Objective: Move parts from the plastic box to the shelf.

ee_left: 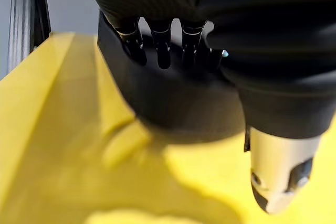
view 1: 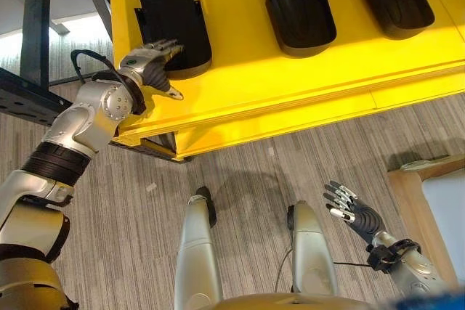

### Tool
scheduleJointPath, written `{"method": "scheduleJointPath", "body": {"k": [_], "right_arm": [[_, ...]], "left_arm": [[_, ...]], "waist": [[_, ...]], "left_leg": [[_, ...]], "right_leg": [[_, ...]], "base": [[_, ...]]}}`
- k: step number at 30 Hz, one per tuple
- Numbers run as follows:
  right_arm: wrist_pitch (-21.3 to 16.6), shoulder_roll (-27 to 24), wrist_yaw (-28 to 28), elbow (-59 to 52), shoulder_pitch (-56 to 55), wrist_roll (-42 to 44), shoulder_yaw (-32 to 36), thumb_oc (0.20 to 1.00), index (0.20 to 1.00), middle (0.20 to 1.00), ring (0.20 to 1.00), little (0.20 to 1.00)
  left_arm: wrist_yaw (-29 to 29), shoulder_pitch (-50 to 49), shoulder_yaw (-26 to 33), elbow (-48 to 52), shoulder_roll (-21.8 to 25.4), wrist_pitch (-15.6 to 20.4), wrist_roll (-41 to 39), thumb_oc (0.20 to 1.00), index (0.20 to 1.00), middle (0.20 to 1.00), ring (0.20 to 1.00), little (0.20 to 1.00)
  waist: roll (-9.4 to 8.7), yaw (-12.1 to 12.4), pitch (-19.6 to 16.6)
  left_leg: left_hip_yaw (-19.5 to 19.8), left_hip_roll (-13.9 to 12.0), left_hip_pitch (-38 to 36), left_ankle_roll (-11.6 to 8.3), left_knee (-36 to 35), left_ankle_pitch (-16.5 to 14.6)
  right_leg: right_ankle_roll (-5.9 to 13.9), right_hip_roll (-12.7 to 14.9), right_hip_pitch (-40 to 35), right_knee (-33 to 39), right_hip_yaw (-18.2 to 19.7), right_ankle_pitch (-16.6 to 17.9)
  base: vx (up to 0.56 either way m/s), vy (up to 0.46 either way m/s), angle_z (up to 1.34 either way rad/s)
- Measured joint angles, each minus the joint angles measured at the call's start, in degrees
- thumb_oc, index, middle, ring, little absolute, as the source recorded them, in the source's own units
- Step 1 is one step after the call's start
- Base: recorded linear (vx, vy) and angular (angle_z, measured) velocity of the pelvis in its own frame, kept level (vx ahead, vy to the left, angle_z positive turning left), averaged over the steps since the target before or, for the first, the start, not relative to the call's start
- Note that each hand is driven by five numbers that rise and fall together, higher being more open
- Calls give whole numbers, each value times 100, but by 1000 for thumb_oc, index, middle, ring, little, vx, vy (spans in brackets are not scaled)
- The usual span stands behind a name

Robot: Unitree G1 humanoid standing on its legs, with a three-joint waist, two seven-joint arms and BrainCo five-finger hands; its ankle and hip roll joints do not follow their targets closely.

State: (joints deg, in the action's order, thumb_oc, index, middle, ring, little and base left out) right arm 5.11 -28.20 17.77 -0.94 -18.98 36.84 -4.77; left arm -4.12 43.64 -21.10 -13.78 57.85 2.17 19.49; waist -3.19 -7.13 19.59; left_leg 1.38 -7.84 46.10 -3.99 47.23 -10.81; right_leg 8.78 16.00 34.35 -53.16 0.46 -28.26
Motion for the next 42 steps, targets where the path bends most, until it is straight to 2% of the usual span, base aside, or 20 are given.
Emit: {"method": "scheduleJointPath", "body": {"k": [2, 3, 5, 7, 9, 13, 15, 18, 23, 25, 28, 31, 33, 34, 36, 38, 39, 40, 41, 42], "right_arm": [[-182, 2, -40, -9, 10, 5, 3, 1000, 1000, 1000, 1000, 1000], [-237, 3, -61, -12, 10, 7, -1, 1000, 1000, 1000, 1000, 1000], [-300, 3, -102, -19, 20, 6, -15, 1000, 1000, 1000, 1000, 1000], [-429, 4, -206, -37, 21, 7, -30, 1000, 1000, 1000, 1000, 1000], [-502, 0, -255, -59, 34, 7, -30, 1000, 1000, 1000, 1000, 1000], [-567, 22, -409, -102, 76, 7, -78, 1000, 1000, 1000, 1000, 1000], [-635, 29, -468, -149, 117, -3, -41, 1000, 1000, 1000, 1000, 1000], [-690, 61, -564, -235, 173, -4, 3, 1000, 1000, 1000, 1000, 1000], [-816, 55, -590, -258, 108, -11, 166, 1000, 1000, 1000, 1000, 1000], [-901, 1, -664, -210, 46, -27, 277, 1000, 1000, 1000, 1000, 1000], [-961, -27, -668, -235, -43, -88, 271, 1000, 1000, 1000, 1000, 1000], [-989, -194, -665, -264, -98, -174, 177, 1000, 1000, 1000, 1000, 1000], [-994, -238, -648, -268, -107, -179, 153, 1000, 1000, 1000, 1000, 1000], [-994, -299, -648, -278, -110, -179, 141, 1000, 1000, 1000, 1000, 1000], [-994, -408, -610, -331, -205, -186, 102, 1000, 1000, 1000, 1000, 1000], [-1017, -484, -608, -397, -296, -218, 135, 1000, 1000, 1000, 1000, 1000], [-1027, -553, -620, -398, -361, -218, 166, 1000, 1000, 1000, 1000, 1000], [-1028, -589, -642, -368, -399, -222, 176, 1000, 1000, 1000, 1000, 1000], [-1024, -576, -641, -362, -387, -225, 176, 1000, 1000, 1000, 1000, 1000], [-1021, -551, -638, -355, -369, -225, 184, 1000, 1000, 1000, 1000, 1000]], "left_arm": [[666, -798, 1203, 721, -136, 274, -722, 1000, 1000, 1000, 1000, 1000], [813, -986, 1420, 908, -255, 376, -974, 1000, 1000, 1000, 1000, 1000], [989, -1190, 1571, 1078, -402, 530, -1370, 1000, 1000, 1000, 1000, 1000], [1328, -1514, 1870, 1440, -1032, 803, -2109, 1000, 1000, 1000, 1000, 1000], [1412, -1734, 1860, 1576, -1210, 984, -2724, 1000, 1000, 1000, 1000, 1000], [1395, -3027, 2119, 2421, -2382, 1240, -3825, 1000, 1000, 1000, 1000, 1000], [1212, -3560, 2160, 2516, -2363, 1259, -4386, 1000, 1000, 1000, 1000, 1000], [609, -4834, 2142, 2649, -2807, 1217, -5498, 1000, 1000, 1000, 1000, 1000], [156, -5632, 2075, 2626, -3136, 1151, -5888, 1000, 1000, 1000, 1000, 1000], [-82, -6064, 1828, 2078, -3632, 930, -6207, 1000, 1000, 1000, 1000, 1000], [-309, -6522, 1583, 2019, -3704, 704, -6349, 1000, 1000, 1000, 1000, 1000], [-412, -6520, 1465, 1908, -3755, 640, -6388, 1000, 1000, 1000, 1000, 1000], [-460, -6585, 1457, 1898, -3759, 624, -6390, 1000, 1000, 1000, 1000, 1000], [-460, -6588, 1474, 1887, -3840, 618, -6393, 1000, 1000, 1000, 1000, 1000], [-462, -6638, 1535, 1890, -3962, 610, -6398, 1000, 1000, 1000, 1000, 1000], [-465, -6774, 1499, 1876, -3966, 596, -6398, 1000, 1000, 1000, 1000, 1000], [-466, -6763, 1410, 1859, -3982, 593, -6398, 1000, 1000, 1000, 1000, 1000], [-483, -6659, 1359, 1726, -3973, 589, -6398, 1000, 1000, 1000, 1000, 1000], [-477, -6584, 1377, 1619, -3960, 584, -6397, 1000, 1000, 1000, 1000, 1000], [-478, -6573, 1374, 1552, -3964, 580, -6398, 1000, 1000, 1000, 1000, 1000]], "waist": [[0, 39, 0], [0, 33, 0], [-2, 82, -2], [-2, 102, -1], [-6, 113, -3], [-16, 113, -5], [-11, 177, -7], [59, 290, -46], [305, 391, -223], [565, 433, -456], [640, 503, -726], [759, 502, -883], [841, 537, -967], [882, 537, -1012], [868, 611, -1028], [956, 663, -1061], [986, 656, -1080], [1011, 617, -1131], [887, 627, -1139], [727, 667, -1201]], "left_leg": [[2, 2, -2, 0, 0, 0], [2, 1, -2, 1, 1, 0], [14, 2, -7, 4, 2, -1], [14, 2, -16, 20, 5, -9], [39, -10, -38, 7, -2, 1], [31, -45, -288, -49, -155, 68], [59, -65, -447, -120, -443, 246], [49, -254, -1364, -211, -1443, 601], [82, -497, -2159, -121, -2601, 1150], [82, -692, -2802, 80, -3543, 1577], [105, -939, -3127, 429, -4148, 1870], [244, -1078, -3243, 507, -4468, 2130], [224, -1134, -3318, 577, -4593, 2127], [226, -1159, -3337, 774, -4686, 2146], [212, -1195, -3482, 1507, -4883, 2082], [212, -1257, -3510, 1724, -4902, 1930], [197, -1290, -3475, 1723, -4896, 1949], [-99, -1247, -3280, 1312, -4560, 1634], [-68, -966, -3207, 748, -4139, 1551], [-58, -576, -3246, 399, -3702, 1399]], "right_leg": [[2, -3, 2, -18, -2, -11], [0, 3, 4, -20, 2, -12], [-5, -2, -4, -35, -6, -16], [-9, 2, -2, -59, 4, -19], [-23, -19, 2, -108, 16, -26], [-60, -83, -144, -113, 10, -44], [-123, -115, -194, -101, -41, -29], [-365, -331, -852, 447, -139, 130], [-596, -604, -1390, 955, -410, 341], [-767, -888, -1829, 1364, -613, 438], [-953, -1182, -2004, 1602, -805, 480], [-1038, -1293, -2082, 1633, -965, 485], [-1103, -1430, -2115, 1640, -1011, 479], [-1120, -1476, -2101, 1634, -1027, 460], [-1232, -1563, -2192, 1719, -1039, 530], [-1374, -1614, -2279, 1743, -1236, 549], [-1434, -1579, -2273, 1758, -1343, 556], [-1534, -1355, -2334, 1868, -1520, 584], [-1545, -1159, -2343, 1985, -1522, 653], [-1455, -956, -2372, 2288, -1453, 870]], "base": [[0, 0, 0], [0, 0, 0], [0, 0, 0], [0, 0, 0], [-17, -19, -1], [-66, -51, -3], [-52, -65, 4], [1, -152, -10], [12, -137, 3], [16, -265, 4], [-25, -160, 7], [-37, -129, 13], [-55, -184, 4], [-36, -153, 9], [-42, -119, 2], [-84, -95, 19], [-141, -79, 64], [-138, -52, 72], [-137, -37, 59], [-71, 18, 29]]}}
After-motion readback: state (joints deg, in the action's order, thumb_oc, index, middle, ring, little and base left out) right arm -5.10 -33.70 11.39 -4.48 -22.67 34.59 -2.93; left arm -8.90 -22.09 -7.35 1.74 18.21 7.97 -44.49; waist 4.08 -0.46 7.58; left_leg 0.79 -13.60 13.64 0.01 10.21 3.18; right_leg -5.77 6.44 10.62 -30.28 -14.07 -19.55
